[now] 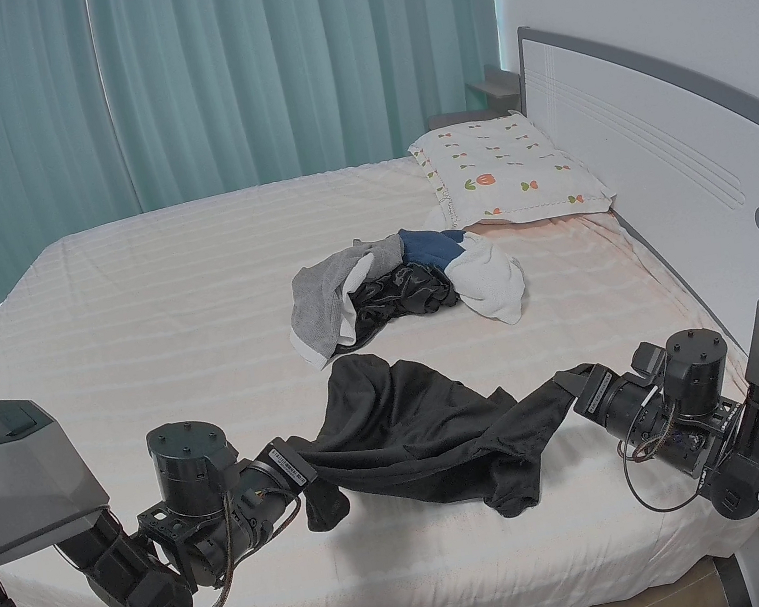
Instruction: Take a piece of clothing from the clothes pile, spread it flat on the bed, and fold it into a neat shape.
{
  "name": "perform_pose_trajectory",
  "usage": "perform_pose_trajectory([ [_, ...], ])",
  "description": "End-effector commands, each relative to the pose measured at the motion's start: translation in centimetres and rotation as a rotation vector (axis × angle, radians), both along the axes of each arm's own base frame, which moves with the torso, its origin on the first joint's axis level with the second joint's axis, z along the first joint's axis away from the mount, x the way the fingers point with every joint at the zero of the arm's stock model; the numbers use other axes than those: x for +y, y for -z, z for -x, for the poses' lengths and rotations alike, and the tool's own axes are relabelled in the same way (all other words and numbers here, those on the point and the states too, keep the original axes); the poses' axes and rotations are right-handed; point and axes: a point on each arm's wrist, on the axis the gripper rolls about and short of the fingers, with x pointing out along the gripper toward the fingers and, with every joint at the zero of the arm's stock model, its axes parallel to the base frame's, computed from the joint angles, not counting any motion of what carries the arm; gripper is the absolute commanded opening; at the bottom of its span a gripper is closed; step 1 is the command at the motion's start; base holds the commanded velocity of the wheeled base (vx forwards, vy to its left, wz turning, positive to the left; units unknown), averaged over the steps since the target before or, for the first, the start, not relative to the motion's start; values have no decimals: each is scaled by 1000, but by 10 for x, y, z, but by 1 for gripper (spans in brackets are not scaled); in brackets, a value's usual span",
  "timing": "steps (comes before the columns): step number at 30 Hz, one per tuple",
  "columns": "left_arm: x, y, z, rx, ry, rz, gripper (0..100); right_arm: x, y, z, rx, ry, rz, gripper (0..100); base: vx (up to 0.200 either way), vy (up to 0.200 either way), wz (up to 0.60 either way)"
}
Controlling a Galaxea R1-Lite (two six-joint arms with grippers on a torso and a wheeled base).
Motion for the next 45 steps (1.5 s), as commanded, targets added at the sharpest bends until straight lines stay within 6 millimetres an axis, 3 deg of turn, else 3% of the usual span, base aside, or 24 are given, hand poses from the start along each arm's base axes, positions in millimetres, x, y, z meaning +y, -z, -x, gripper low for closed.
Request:
perform_pose_trajectory([
  [1,0,4,0,16,-2,-5,0,0,0,1,2,0,-2,0,0,0,0],
  [9,1,2,2,34,-25,54,0,0,0,3,6,-2,1,0,0,150,0],
  [45,-9,17,2,73,6,31,0,4,-2,7,-3,-5,1,0,-33,0,0],
])
